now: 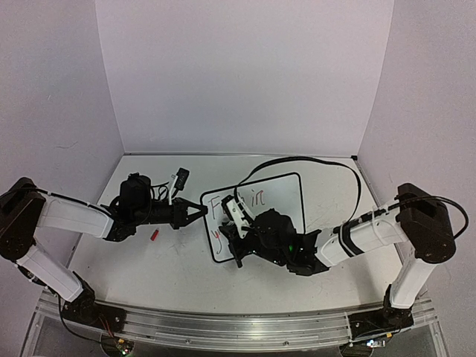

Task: Write a sentence on the whiteboard

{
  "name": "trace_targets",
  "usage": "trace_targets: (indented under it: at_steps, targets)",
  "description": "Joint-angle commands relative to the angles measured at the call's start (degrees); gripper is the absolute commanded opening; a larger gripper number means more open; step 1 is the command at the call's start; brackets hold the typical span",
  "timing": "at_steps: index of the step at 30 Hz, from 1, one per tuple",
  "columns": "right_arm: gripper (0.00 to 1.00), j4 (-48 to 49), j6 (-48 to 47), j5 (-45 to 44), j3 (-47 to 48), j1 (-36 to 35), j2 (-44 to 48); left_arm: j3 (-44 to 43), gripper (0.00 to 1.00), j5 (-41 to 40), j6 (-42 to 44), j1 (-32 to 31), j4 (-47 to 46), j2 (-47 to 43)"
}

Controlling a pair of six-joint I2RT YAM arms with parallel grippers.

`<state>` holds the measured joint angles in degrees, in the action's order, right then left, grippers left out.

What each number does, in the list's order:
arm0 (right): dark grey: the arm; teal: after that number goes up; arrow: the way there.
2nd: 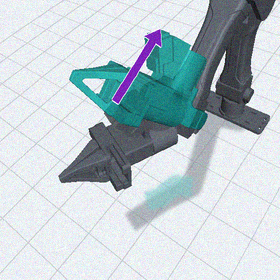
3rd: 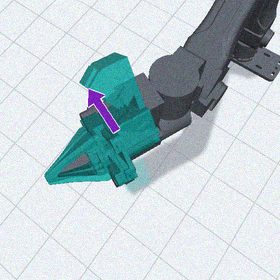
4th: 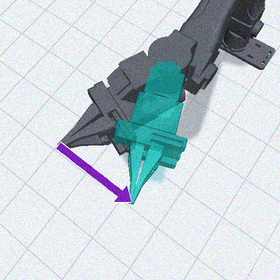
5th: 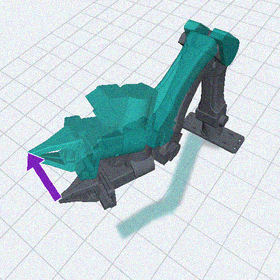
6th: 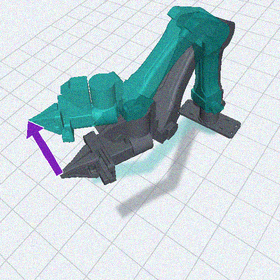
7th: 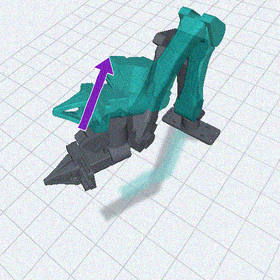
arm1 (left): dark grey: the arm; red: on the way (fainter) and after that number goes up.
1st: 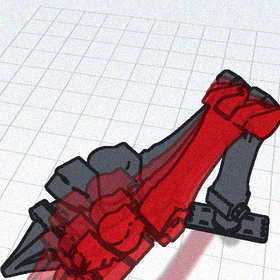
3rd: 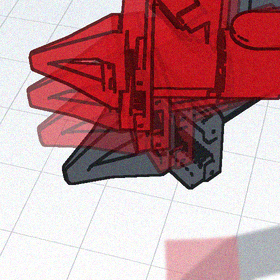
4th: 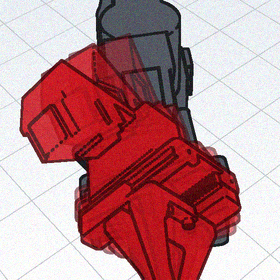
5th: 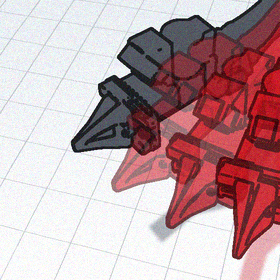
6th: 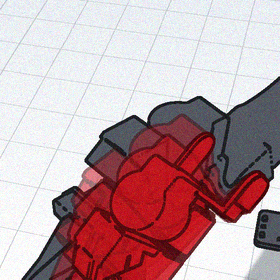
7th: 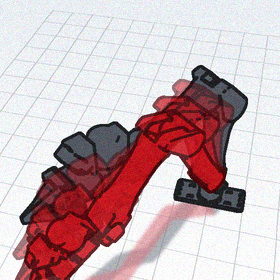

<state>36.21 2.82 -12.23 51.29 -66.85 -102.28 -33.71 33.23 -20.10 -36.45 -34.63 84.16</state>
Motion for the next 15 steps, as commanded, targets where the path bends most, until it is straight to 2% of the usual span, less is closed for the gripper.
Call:
trace_targets:
  at_steps: [1, 15]
  targets:
    - [0.00, 0.4, 1.0, -1.9, -0.9, 0.1, 0.5, -0.8, 0.00, -1.0, 1.7, 0.0, 0.0, -1.5]
    - [0.00, 2.1, 0.4, -6.3, 0.6, 0.6, 1.2, -0.4, 0.00, -1.1, 1.7, 0.0, 0.2, -2.1]
